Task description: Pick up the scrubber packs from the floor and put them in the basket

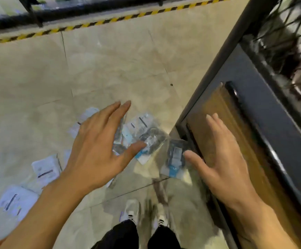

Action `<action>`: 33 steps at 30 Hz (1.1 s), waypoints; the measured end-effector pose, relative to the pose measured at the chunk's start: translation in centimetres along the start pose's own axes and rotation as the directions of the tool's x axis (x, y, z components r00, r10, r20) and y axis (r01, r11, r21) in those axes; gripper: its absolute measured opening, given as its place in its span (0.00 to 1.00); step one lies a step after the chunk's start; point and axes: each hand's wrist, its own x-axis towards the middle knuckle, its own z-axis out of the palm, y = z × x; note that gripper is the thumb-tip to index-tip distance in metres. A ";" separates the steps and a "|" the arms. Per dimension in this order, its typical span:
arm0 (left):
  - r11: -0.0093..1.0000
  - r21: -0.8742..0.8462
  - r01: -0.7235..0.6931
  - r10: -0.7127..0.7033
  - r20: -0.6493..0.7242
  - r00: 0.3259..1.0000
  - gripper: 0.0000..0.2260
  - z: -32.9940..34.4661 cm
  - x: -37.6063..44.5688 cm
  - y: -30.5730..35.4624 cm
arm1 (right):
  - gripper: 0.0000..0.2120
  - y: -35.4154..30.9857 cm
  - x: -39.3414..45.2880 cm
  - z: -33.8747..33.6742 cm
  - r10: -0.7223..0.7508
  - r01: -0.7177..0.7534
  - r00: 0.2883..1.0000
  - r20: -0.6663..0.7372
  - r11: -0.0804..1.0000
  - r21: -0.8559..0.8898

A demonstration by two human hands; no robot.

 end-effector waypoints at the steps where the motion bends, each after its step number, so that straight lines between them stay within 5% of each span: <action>1: 1.000 0.006 0.003 -0.003 0.007 1.000 0.39 3.0 0.1 -1.8 | 0.45 2.0 0.3 3.1 0.008 -0.008 1.000 -0.006 1.000 0.000; 7: 0.996 0.056 -0.067 0.064 0.043 0.997 0.39 21.3 0.5 -12.8 | 0.44 14.7 2.6 19.6 0.102 -0.098 0.995 -0.009 0.968 0.232; 14: 0.985 0.021 -0.174 0.173 0.037 0.984 0.38 36.2 1.3 -21.2 | 0.46 24.0 4.4 30.7 0.233 -0.214 0.971 -0.056 0.948 0.237; 19: 0.979 0.105 -0.177 0.165 0.118 0.979 0.39 39.8 1.9 -23.1 | 0.44 27.0 5.2 34.5 0.221 -0.208 0.975 -0.025 0.947 0.243; 22: 0.986 0.096 -0.139 0.127 0.124 0.984 0.39 39.4 2.0 -22.6 | 0.43 27.8 5.8 35.9 0.346 -0.327 0.938 -0.008 0.894 0.305; 26: 0.991 0.089 -0.099 0.089 0.109 0.990 0.38 39.8 2.4 -22.7 | 0.27 30.0 7.1 37.9 0.423 -0.395 0.906 -0.025 0.864 0.313; 29: 0.993 0.090 -0.082 0.070 0.126 0.990 0.39 41.1 2.8 -23.6 | 0.29 33.7 8.9 39.9 0.555 -0.517 0.831 -0.023 0.788 0.335; 33: 0.994 0.105 -0.024 0.004 0.189 0.982 0.42 42.3 3.5 -24.7 | 0.40 37.7 10.6 42.4 0.784 -0.763 0.609 0.121 0.537 0.358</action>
